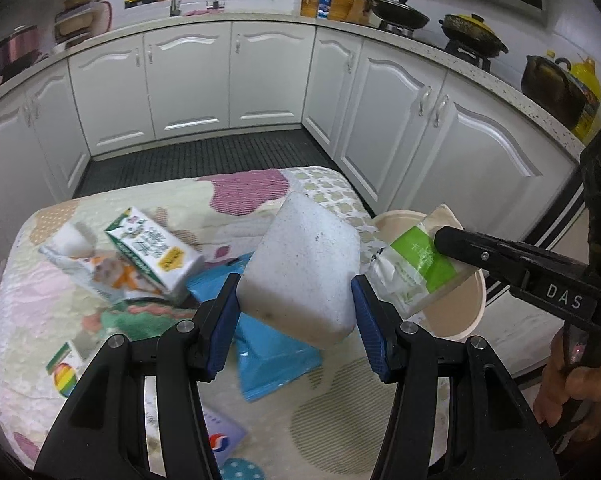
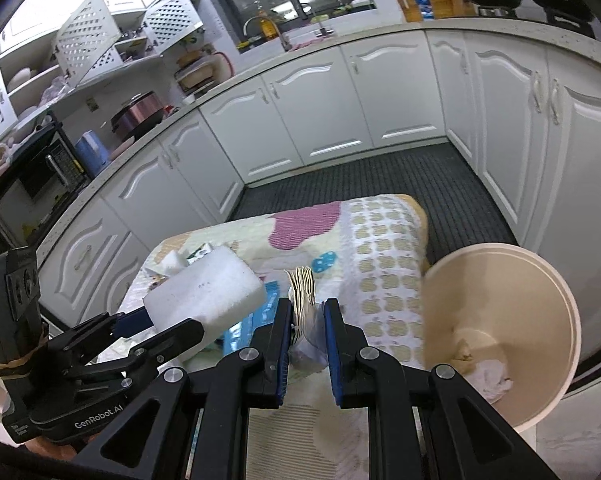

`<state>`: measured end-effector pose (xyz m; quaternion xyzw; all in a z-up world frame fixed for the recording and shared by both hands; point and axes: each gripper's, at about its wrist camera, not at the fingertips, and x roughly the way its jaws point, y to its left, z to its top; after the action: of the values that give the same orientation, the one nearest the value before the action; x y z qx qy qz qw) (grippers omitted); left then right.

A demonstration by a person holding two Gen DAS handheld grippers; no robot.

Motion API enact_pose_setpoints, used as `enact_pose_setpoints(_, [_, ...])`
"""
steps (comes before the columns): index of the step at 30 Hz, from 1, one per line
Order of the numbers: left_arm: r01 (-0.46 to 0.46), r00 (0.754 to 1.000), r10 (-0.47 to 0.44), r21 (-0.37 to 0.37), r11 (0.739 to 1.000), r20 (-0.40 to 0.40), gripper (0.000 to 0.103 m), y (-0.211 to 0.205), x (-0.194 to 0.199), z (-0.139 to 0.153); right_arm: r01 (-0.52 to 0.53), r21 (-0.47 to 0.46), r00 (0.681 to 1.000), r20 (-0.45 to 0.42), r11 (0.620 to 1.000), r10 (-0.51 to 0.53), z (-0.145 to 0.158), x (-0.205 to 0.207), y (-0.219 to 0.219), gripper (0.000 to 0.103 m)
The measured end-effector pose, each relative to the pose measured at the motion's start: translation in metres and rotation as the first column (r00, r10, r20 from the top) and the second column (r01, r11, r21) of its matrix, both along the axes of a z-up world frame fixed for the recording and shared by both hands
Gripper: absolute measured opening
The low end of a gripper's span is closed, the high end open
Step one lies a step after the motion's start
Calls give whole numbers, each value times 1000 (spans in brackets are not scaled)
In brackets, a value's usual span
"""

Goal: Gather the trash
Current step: 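Carry the foam block and sticks to the beige bin and release both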

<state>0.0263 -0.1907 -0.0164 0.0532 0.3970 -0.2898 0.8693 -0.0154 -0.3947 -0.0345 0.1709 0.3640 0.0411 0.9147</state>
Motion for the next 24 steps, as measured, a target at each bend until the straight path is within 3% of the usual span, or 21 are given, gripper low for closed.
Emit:
enact_pose_setpoints(17, [92,995,-92,6,996,-37,53,-83,-2,-6,160,-102,986,-22,982,-163,-6,-23,-67,15])
enact_pose_setpoints(24, [121,992,-120,17,993,-46,53,-120,1,-13,223,-144,969,-72,964,-235,-25,-30,-102,15])
